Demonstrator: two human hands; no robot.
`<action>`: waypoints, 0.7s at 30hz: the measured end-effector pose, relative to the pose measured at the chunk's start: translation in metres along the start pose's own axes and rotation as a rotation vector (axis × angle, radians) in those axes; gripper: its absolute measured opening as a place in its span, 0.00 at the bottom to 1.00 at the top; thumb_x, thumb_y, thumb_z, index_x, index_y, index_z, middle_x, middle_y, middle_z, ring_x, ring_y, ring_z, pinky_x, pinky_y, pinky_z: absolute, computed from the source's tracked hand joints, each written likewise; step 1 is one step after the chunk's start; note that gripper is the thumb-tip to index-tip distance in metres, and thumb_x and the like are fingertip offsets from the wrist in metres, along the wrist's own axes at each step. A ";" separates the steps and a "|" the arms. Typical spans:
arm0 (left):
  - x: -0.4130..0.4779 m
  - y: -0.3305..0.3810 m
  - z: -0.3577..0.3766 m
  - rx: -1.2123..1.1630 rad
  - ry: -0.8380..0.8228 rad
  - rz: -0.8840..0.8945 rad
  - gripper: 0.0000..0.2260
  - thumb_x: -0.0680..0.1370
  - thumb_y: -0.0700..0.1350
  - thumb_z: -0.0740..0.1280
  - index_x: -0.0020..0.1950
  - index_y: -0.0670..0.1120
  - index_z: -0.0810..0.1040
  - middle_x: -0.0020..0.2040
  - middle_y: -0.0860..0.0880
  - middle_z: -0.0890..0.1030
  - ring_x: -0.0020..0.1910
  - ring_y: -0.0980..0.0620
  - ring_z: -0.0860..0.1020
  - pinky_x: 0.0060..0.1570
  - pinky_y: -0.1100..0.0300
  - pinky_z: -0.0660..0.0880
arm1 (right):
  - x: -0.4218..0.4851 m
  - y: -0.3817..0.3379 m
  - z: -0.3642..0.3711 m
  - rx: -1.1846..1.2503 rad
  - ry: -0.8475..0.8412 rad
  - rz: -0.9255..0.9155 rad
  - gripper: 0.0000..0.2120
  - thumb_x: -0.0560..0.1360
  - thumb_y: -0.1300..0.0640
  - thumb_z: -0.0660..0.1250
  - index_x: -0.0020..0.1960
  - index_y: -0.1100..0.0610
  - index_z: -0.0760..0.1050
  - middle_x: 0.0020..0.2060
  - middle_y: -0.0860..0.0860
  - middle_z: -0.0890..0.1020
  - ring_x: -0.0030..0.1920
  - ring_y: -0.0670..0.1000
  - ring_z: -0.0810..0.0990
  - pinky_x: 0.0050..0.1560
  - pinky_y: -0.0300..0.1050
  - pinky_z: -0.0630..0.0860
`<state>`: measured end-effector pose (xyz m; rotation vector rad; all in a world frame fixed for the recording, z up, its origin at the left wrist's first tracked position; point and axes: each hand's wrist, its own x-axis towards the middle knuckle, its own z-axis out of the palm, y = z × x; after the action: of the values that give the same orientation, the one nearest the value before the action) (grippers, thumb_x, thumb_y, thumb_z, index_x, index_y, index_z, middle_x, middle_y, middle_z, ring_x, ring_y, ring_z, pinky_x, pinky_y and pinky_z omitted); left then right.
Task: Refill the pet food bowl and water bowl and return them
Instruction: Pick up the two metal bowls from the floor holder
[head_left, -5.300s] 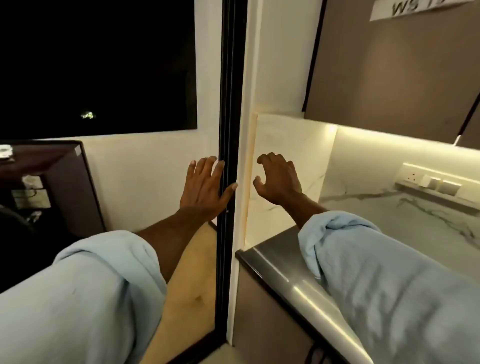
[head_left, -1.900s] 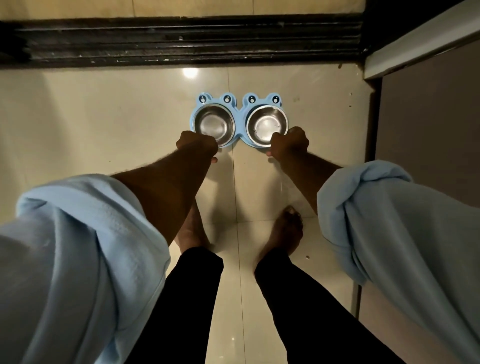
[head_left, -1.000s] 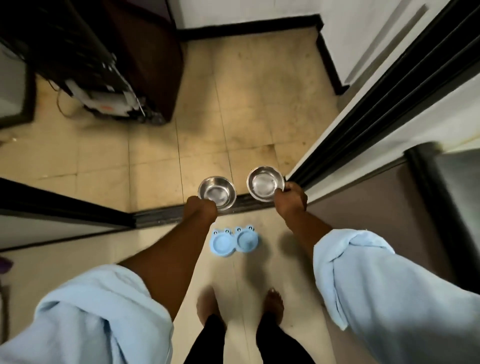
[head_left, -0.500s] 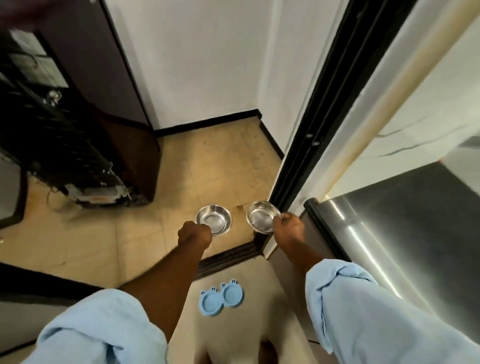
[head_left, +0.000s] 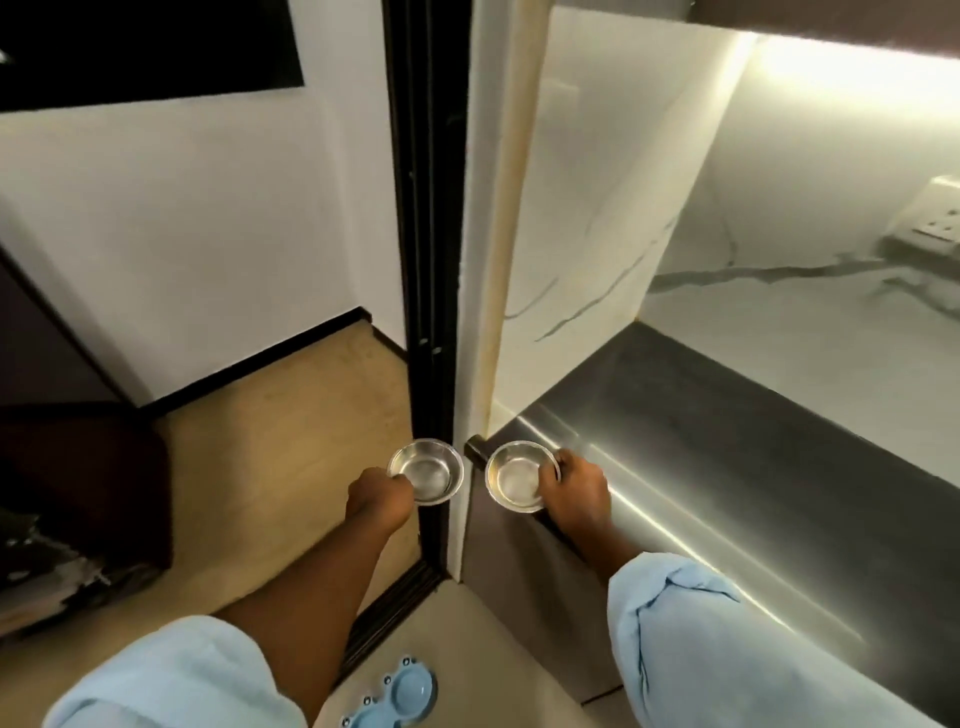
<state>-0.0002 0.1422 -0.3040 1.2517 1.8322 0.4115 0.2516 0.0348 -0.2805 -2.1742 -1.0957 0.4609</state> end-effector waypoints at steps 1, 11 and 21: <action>-0.003 0.010 0.010 -0.007 -0.017 0.035 0.14 0.79 0.46 0.64 0.59 0.40 0.82 0.51 0.38 0.86 0.46 0.38 0.86 0.43 0.52 0.83 | 0.004 0.008 -0.009 0.001 0.019 0.008 0.06 0.77 0.51 0.66 0.44 0.51 0.78 0.40 0.51 0.85 0.43 0.57 0.82 0.44 0.50 0.78; -0.025 0.096 0.131 0.118 -0.131 0.221 0.09 0.81 0.46 0.66 0.50 0.42 0.82 0.48 0.43 0.85 0.50 0.40 0.85 0.49 0.55 0.81 | 0.056 0.094 -0.087 0.044 0.206 0.207 0.07 0.79 0.50 0.66 0.48 0.52 0.79 0.43 0.52 0.85 0.44 0.58 0.82 0.48 0.53 0.80; 0.040 0.108 0.239 0.150 -0.107 0.057 0.19 0.77 0.53 0.69 0.58 0.40 0.85 0.50 0.40 0.88 0.48 0.39 0.88 0.52 0.46 0.86 | 0.081 0.165 -0.102 0.104 0.218 0.459 0.06 0.80 0.54 0.65 0.50 0.54 0.80 0.44 0.51 0.83 0.46 0.56 0.80 0.48 0.46 0.72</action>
<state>0.2484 0.1805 -0.3888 1.4038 1.7661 0.2364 0.4525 -0.0126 -0.3214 -2.3139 -0.4418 0.4526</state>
